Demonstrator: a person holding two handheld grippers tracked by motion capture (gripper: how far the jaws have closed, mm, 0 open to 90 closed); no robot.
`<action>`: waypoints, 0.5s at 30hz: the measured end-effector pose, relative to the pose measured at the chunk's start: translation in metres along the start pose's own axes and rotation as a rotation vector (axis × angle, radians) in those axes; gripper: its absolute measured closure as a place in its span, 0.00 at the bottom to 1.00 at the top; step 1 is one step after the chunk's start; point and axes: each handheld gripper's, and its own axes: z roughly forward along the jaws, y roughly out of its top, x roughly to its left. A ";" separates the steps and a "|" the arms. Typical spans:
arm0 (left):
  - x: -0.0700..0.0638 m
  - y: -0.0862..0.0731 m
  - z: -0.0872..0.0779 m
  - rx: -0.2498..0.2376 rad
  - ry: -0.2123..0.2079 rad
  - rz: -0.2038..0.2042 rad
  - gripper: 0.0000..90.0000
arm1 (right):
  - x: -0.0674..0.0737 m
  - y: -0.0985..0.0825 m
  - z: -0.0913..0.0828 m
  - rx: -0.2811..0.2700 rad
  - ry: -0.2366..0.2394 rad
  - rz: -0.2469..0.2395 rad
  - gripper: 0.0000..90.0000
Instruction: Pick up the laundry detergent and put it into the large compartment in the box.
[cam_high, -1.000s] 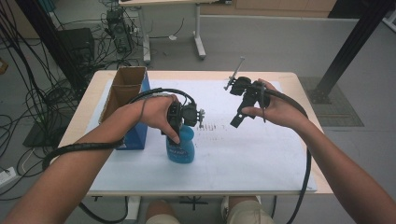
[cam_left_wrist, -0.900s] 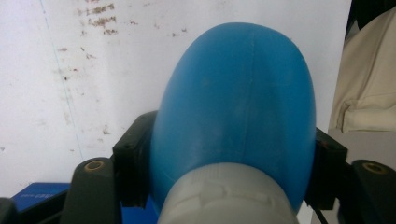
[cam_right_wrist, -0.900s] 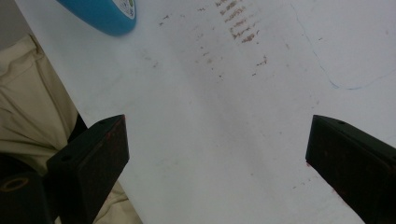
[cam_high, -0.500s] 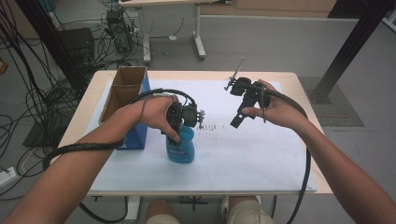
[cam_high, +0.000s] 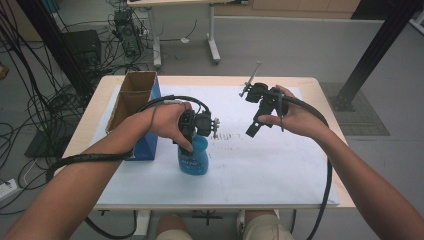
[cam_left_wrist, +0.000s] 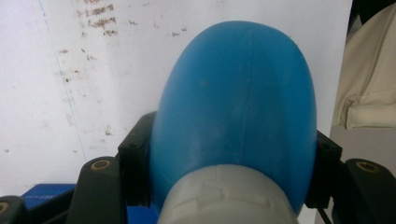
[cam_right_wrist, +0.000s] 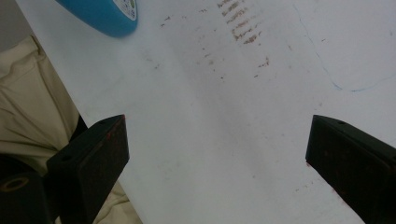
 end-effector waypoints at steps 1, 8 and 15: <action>0.000 0.000 0.000 0.000 0.000 0.000 0.41 | 0.000 0.000 0.000 0.000 0.000 0.000 0.07; 0.000 -0.001 0.000 -0.002 0.000 -0.001 0.41 | 0.000 0.001 0.001 0.003 0.002 0.002 0.07; 0.000 -0.001 0.000 -0.004 -0.001 0.001 0.41 | 0.000 0.001 0.001 0.004 0.001 0.002 0.07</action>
